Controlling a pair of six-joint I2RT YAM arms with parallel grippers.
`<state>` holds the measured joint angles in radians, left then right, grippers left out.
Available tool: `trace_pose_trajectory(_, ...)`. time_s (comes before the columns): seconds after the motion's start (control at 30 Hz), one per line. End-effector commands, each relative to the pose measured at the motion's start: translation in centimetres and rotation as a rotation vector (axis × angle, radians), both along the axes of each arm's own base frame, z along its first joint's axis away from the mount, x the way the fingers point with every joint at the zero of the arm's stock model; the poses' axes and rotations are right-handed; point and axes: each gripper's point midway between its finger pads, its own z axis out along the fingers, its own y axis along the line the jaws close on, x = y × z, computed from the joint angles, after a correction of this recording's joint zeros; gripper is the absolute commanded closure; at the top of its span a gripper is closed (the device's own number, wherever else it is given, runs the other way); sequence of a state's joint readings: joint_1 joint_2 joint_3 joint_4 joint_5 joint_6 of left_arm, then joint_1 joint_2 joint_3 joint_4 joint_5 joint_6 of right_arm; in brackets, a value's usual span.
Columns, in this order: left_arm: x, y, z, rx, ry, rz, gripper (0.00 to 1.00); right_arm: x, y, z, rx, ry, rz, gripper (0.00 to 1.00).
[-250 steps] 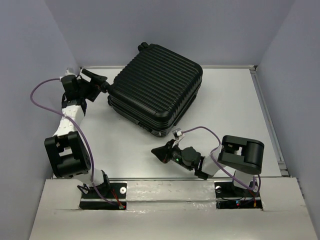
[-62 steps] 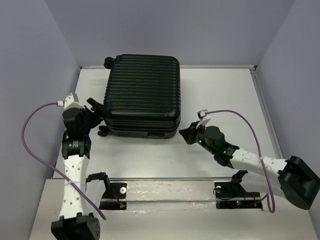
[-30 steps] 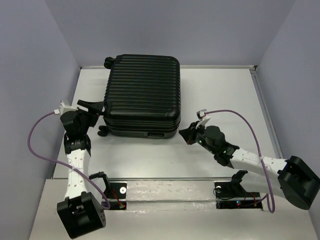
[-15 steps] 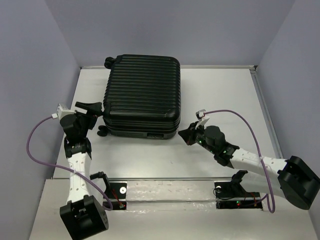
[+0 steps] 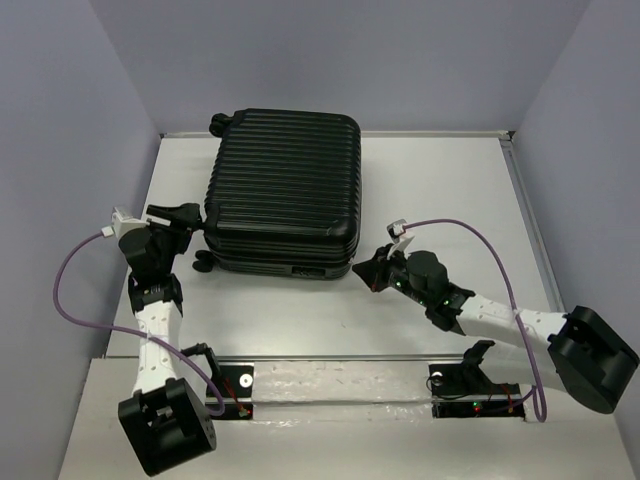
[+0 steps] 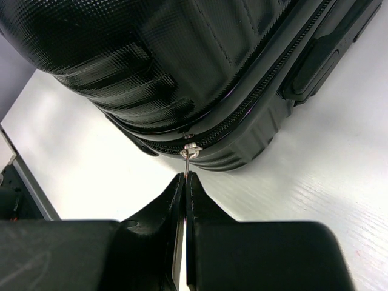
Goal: Pack the luggage
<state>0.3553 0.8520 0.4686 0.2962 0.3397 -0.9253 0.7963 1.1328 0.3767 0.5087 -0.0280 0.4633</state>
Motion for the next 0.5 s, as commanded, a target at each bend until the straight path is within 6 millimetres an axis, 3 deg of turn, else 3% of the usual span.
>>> trace_pose_trajectory(0.0,0.8,-0.3,3.1,0.024,-0.12,-0.033,0.21,-1.0,1.1,0.3,0.032,-0.001,0.079,0.93)
trace_pose_trajectory(0.07,0.8,-0.2,2.9,0.018,-0.117,-0.029,0.24,-1.0,1.1,0.2,0.031,0.001,0.081,0.93)
trace_pose_trajectory(0.17,1.0,-0.2,3.4,0.026,-0.144,-0.028,0.38,-1.0,1.1,0.3,0.031,-0.004,0.08,0.93)
trace_pose_trajectory(0.3,1.3,-0.5,4.1,0.048,-0.178,-0.058,0.86,-1.2,1.4,0.8,0.058,-0.019,0.088,0.93)
trace_pose_trajectory(0.33,1.3,-0.8,4.1,0.05,-0.178,-0.071,0.93,-1.6,1.8,1.0,0.064,-0.023,0.102,0.93)
trace_pose_trajectory(0.43,1.1,-1.6,3.7,0.06,-0.175,-0.113,0.94,-2.4,3.6,0.5,0.056,-0.015,0.147,0.93)
trace_pose_trajectory(0.47,0.9,-2.1,3.7,0.073,-0.179,-0.132,0.94,-3.7,4.9,0.6,0.061,-0.02,0.193,0.93)
